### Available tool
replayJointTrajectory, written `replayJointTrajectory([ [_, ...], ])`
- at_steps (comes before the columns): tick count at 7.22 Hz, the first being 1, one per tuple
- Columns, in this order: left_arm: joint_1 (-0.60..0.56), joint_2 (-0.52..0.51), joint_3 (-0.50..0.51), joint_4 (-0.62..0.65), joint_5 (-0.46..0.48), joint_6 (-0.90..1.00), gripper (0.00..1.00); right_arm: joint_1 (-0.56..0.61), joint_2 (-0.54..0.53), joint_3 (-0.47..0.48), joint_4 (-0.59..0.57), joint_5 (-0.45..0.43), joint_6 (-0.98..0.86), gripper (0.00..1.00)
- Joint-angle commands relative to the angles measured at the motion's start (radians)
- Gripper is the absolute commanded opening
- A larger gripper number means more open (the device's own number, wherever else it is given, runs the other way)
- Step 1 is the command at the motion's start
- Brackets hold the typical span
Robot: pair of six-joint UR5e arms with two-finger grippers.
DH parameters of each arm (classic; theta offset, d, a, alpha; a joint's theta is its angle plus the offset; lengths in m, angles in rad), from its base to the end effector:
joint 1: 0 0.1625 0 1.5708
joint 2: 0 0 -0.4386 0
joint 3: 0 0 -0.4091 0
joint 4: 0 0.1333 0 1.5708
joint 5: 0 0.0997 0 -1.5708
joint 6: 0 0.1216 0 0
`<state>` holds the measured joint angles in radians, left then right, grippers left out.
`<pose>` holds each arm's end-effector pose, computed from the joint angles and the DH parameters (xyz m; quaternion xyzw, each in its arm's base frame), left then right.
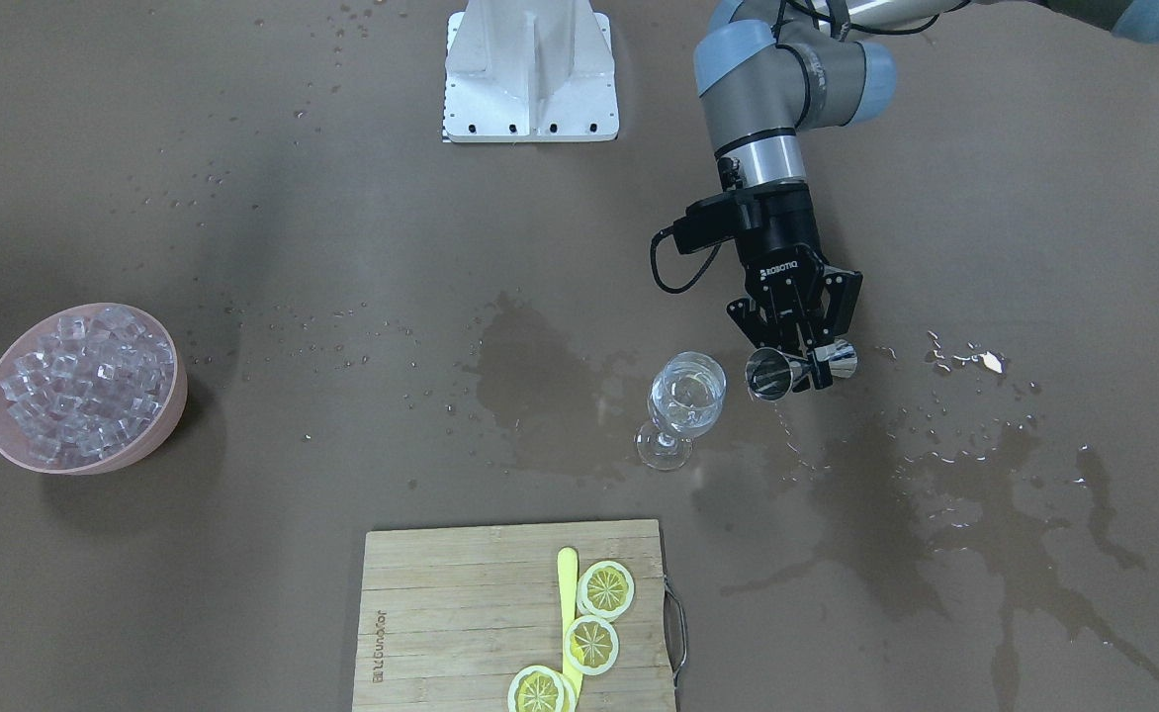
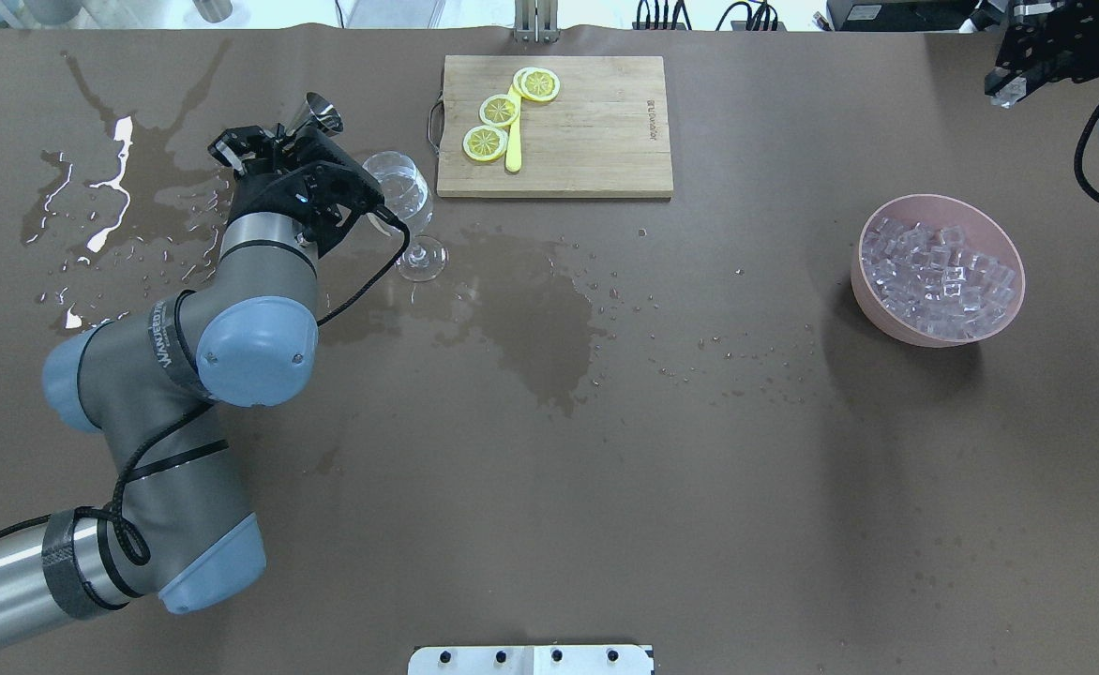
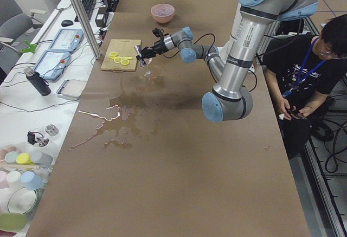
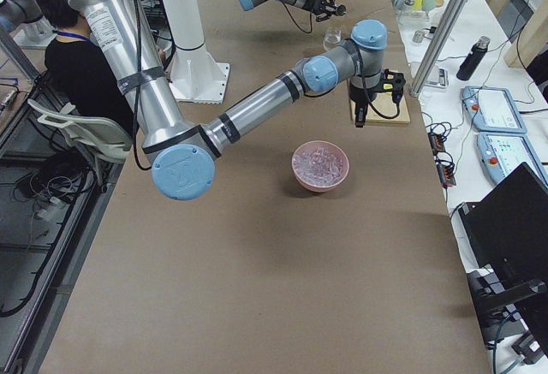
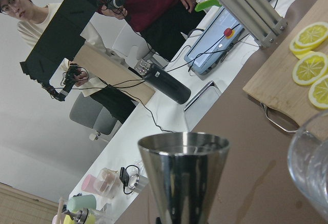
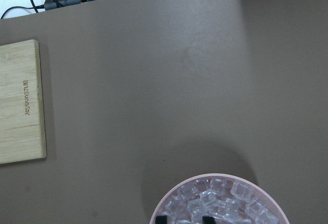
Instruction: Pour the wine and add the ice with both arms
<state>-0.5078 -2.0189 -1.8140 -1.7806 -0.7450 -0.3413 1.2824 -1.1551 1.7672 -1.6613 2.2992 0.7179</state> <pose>0.4437 -0.5018 0.2700 0.5378 -0.0182 0.1276 0.8331 -0.1329 -0.6319 0.3577 0.0451 -0.4177 0.1027 0.9016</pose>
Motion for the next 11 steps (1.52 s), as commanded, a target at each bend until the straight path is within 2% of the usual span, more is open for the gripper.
replayJointTrajectory([
  [1, 0.0, -0.011, -0.001, 0.052, 0.026, 0.049, 0.24, 0.0, 0.003, 0.0, 0.0, 0.0, 0.0, 0.0],
  [5, 0.002, -0.07, 0.002, 0.14, 0.026, 0.093, 0.24, -0.002, 0.006, -0.002, 0.0, -0.001, 0.0, 0.0],
  [9, 0.009, -0.067, 0.002, 0.142, 0.027, 0.082, 0.25, 0.0, 0.006, -0.002, 0.0, -0.001, 0.002, 0.0],
  [11, 0.053, -0.038, -0.008, 0.135, 0.065, 0.033, 0.25, 0.0, 0.006, -0.002, 0.0, -0.001, 0.002, 0.0],
])
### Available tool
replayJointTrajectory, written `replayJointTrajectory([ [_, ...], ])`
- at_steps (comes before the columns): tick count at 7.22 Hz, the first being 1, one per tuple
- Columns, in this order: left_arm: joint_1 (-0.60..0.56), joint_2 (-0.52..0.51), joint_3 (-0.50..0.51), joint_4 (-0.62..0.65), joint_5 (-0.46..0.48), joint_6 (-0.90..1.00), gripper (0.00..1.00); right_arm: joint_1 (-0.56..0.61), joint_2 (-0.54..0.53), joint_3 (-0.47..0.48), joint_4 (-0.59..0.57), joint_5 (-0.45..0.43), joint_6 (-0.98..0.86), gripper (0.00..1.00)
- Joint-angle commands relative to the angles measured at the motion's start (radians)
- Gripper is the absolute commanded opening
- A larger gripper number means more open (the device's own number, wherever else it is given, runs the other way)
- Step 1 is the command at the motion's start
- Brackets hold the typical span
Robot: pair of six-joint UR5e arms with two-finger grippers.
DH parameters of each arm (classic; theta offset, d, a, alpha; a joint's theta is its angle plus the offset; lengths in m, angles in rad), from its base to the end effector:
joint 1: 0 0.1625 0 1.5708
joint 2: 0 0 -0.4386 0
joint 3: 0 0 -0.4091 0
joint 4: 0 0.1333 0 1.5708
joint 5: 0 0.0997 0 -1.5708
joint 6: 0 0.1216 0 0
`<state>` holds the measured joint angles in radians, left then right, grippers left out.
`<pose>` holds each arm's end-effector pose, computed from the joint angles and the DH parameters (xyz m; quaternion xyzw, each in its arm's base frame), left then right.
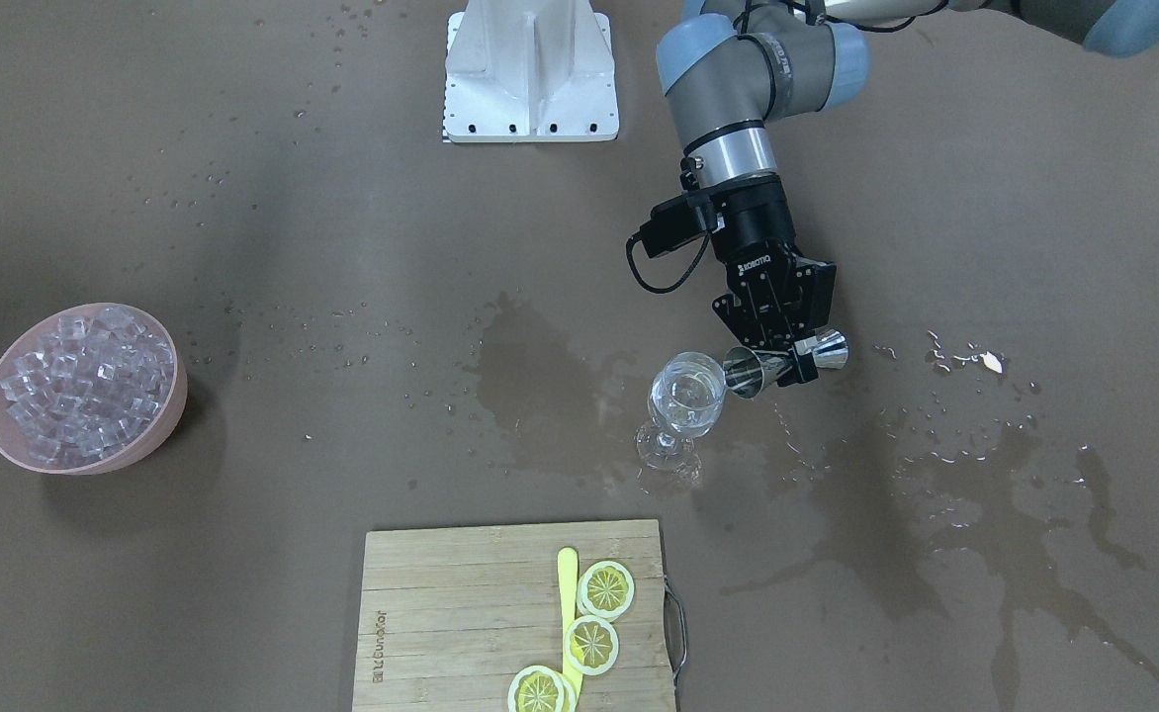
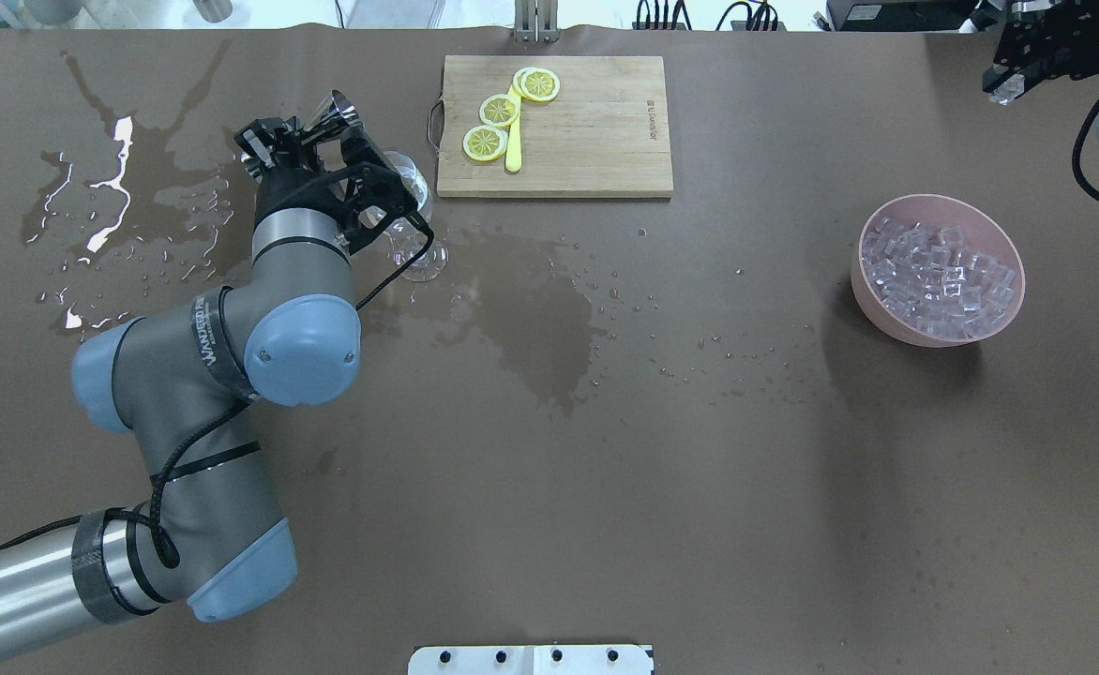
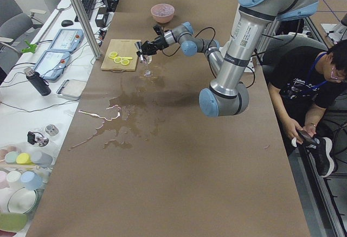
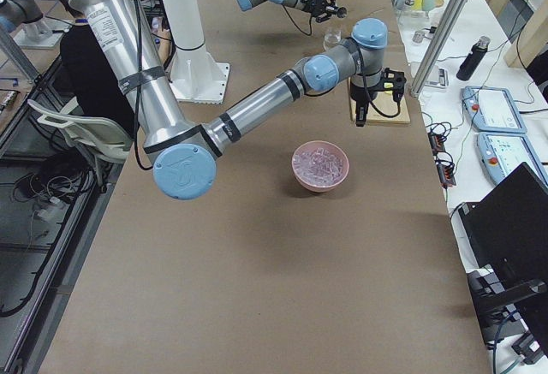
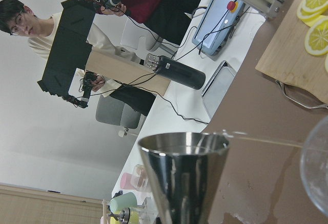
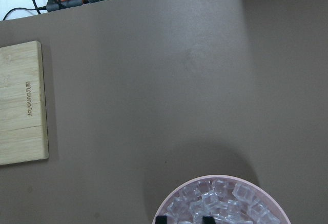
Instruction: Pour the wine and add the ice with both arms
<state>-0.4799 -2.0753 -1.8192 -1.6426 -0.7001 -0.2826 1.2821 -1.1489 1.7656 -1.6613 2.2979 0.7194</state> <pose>0.4594 -0.4942 0.2467 0.5260 -0.0684 0.1713 0.8303 -0.1334 -0.6334 0.3545 0.0470 -0.4181 0.1025 0.9014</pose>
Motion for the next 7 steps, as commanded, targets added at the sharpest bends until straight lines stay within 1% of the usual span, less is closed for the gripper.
replayJointTrajectory([
  [1, 0.042, 0.026, -0.003, -0.002, 0.046, -0.033, 0.25, 0.0, -0.002, 0.0, 0.0, 0.0, 0.0, 0.0],
  [5, 0.047, 0.049, -0.025, 0.006, 0.06, -0.018, 0.25, 0.0, 0.0, 0.001, 0.0, 0.0, 0.002, 0.0],
  [7, 0.049, 0.041, -0.047, 0.067, 0.06, -0.009, 0.25, 0.0, 0.0, 0.0, 0.0, 0.0, 0.003, 0.0],
])
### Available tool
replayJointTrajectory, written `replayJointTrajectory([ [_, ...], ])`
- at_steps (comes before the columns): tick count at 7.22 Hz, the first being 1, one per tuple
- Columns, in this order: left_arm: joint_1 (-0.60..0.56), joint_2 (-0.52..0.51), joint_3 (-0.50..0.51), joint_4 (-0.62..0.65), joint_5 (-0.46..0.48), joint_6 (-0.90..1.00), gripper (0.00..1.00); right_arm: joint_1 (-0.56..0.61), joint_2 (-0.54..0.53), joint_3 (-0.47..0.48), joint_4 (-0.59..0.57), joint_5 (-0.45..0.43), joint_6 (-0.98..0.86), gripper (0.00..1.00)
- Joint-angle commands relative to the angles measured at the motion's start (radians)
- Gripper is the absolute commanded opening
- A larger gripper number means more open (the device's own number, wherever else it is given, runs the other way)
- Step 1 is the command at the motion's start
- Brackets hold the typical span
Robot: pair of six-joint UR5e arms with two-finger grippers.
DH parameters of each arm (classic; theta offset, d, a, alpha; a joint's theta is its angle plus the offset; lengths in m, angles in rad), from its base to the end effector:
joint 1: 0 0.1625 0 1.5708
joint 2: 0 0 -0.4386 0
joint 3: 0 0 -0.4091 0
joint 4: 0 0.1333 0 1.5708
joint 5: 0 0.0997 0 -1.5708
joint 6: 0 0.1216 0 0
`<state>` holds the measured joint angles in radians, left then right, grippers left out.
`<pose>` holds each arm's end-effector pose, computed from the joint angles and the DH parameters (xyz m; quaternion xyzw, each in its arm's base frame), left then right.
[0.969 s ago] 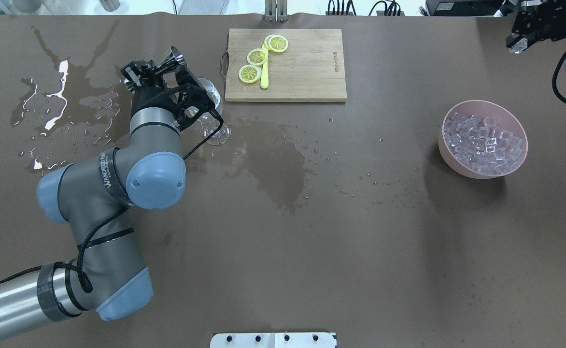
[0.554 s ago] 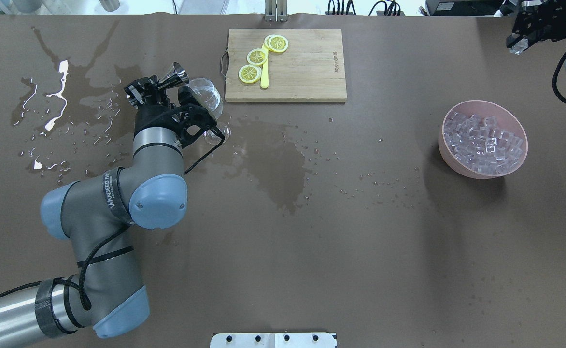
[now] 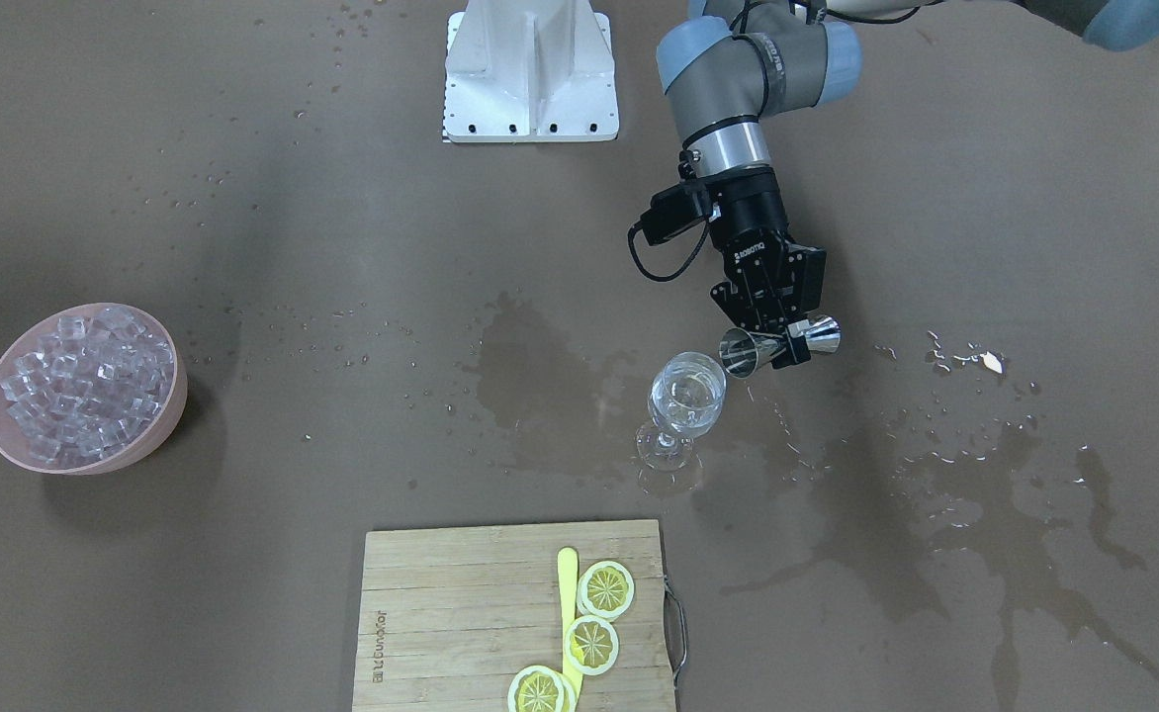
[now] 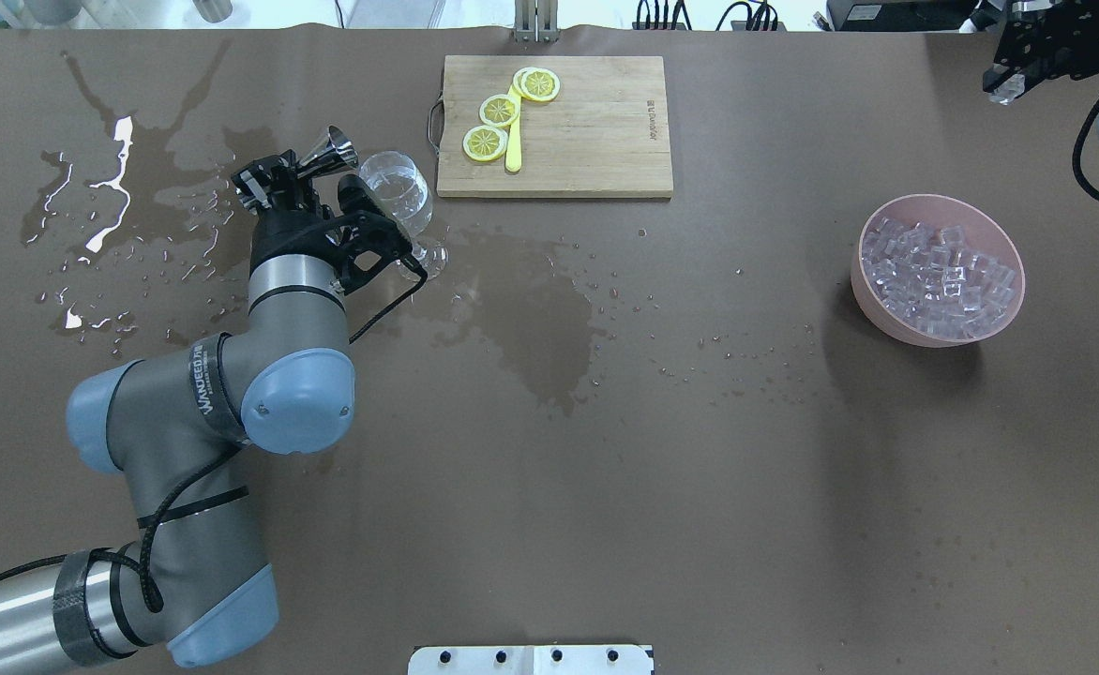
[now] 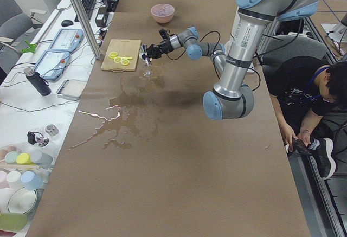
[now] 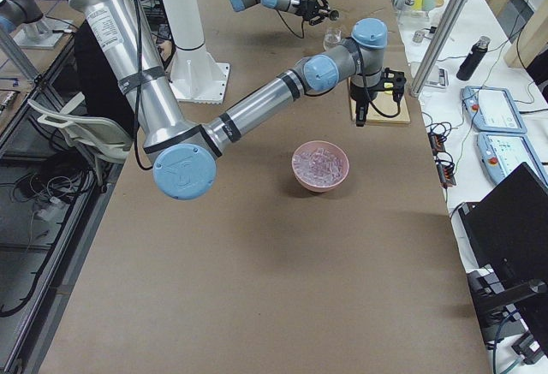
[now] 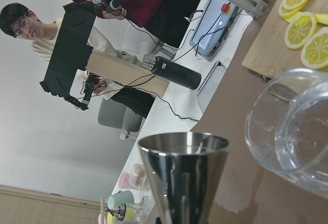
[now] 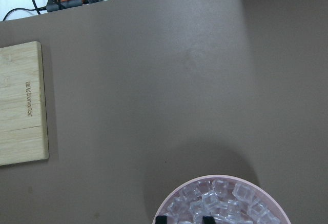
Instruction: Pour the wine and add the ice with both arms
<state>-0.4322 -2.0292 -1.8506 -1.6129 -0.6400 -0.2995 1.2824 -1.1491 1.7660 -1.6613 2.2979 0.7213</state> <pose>0.4651 -0.4687 0.2620 0.5291 -0.0884 0.1808 0.8243 -0.1332 -0.6333 0.3545 0.0468 -0.4181 0.1035 0.9013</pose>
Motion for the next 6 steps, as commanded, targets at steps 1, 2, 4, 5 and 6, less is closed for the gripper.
replayJointTrajectory([
  [1, 0.001, -0.012, -0.022, 0.071, 0.0, 0.02, 0.25, 0.0, 0.002, 0.0, 0.0, 0.0, 0.003, 0.0],
  [2, 0.006, -0.028, -0.022, 0.089, 0.0, 0.029, 0.25, 0.0, 0.003, 0.0, 0.0, 0.0, 0.003, 0.0],
  [4, 0.007, -0.04, -0.015, 0.114, 0.0, 0.031, 0.25, 0.0, 0.003, 0.0, 0.0, 0.0, 0.003, 0.0],
  [5, 0.006, -0.04, -0.016, 0.114, 0.0, 0.043, 0.25, 0.0, 0.005, 0.0, 0.0, 0.001, 0.004, 0.0],
  [6, 0.006, -0.04, -0.018, 0.114, 0.0, 0.057, 0.25, 0.0, 0.005, 0.0, 0.0, 0.0, 0.004, 0.0],
])
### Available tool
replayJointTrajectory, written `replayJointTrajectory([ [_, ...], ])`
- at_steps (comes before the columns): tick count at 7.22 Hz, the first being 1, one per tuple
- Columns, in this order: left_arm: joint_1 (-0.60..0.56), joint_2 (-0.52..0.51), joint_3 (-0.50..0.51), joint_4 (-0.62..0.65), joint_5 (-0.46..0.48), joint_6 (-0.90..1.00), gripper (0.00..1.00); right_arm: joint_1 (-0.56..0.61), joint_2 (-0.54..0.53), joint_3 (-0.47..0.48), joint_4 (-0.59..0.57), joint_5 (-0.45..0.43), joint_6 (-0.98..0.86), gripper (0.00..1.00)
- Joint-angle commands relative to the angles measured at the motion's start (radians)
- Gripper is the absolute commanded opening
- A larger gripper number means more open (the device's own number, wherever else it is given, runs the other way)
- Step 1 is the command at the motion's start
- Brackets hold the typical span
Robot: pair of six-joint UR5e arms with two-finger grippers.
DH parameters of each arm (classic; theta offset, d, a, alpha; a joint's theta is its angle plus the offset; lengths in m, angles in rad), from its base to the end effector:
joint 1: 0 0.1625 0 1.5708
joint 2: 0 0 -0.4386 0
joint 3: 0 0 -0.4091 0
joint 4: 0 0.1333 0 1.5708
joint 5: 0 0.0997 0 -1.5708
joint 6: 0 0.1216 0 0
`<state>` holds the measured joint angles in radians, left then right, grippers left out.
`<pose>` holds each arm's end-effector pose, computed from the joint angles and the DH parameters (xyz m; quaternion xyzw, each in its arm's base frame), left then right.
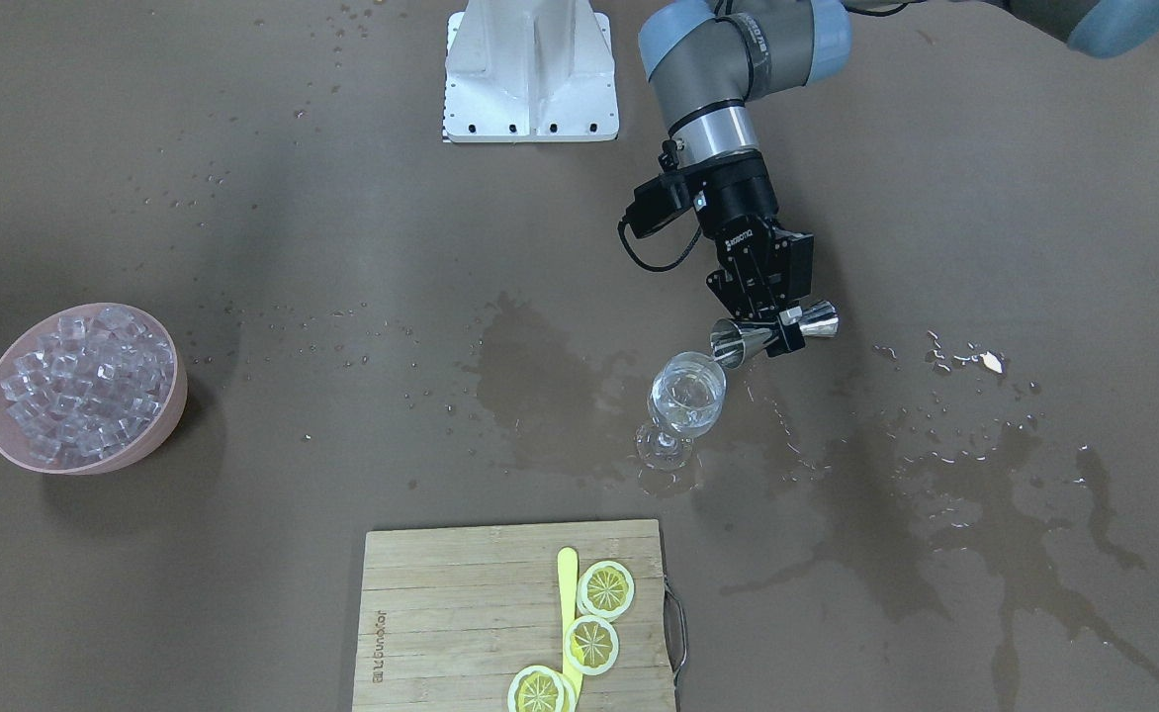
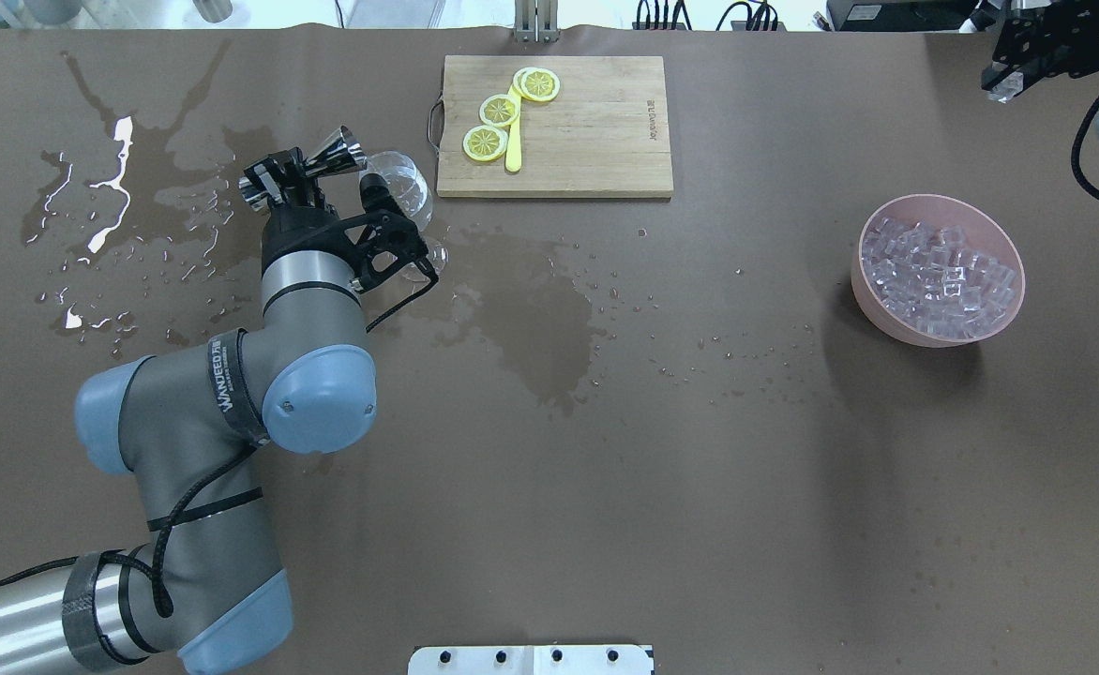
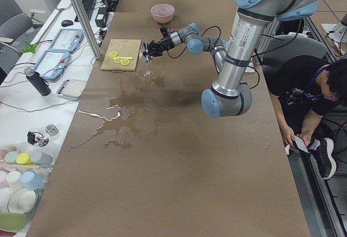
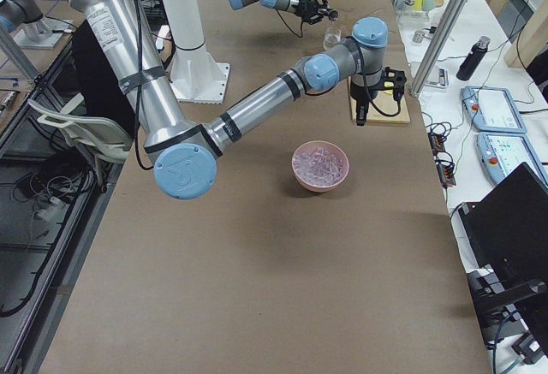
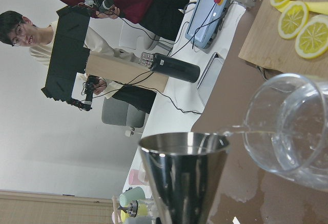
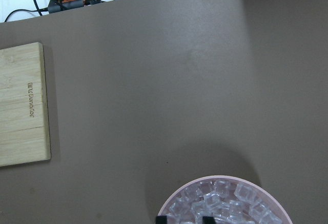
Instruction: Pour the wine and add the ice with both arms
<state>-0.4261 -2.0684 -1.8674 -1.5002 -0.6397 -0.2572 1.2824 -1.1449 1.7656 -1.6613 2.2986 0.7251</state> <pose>0.4681 -0.4660 0.2445 0.5125 -0.1169 0.2153 0.8230 -0.1335 -0.6341 0.3519 0.0474 -0.4192 0.1043 0.9007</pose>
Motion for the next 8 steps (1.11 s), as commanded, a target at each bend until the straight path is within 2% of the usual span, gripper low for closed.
replayJointTrajectory([
  [1, 0.0, -0.001, 0.001, 0.002, 0.0, 0.015, 0.25, 0.0, 0.001, 0.002, 0.0, 0.001, 0.001, 0.0],
  [8, -0.002, -0.028, -0.007, 0.014, -0.003, 0.053, 0.23, 0.0, 0.004, 0.0, -0.002, 0.005, 0.002, 0.0],
])
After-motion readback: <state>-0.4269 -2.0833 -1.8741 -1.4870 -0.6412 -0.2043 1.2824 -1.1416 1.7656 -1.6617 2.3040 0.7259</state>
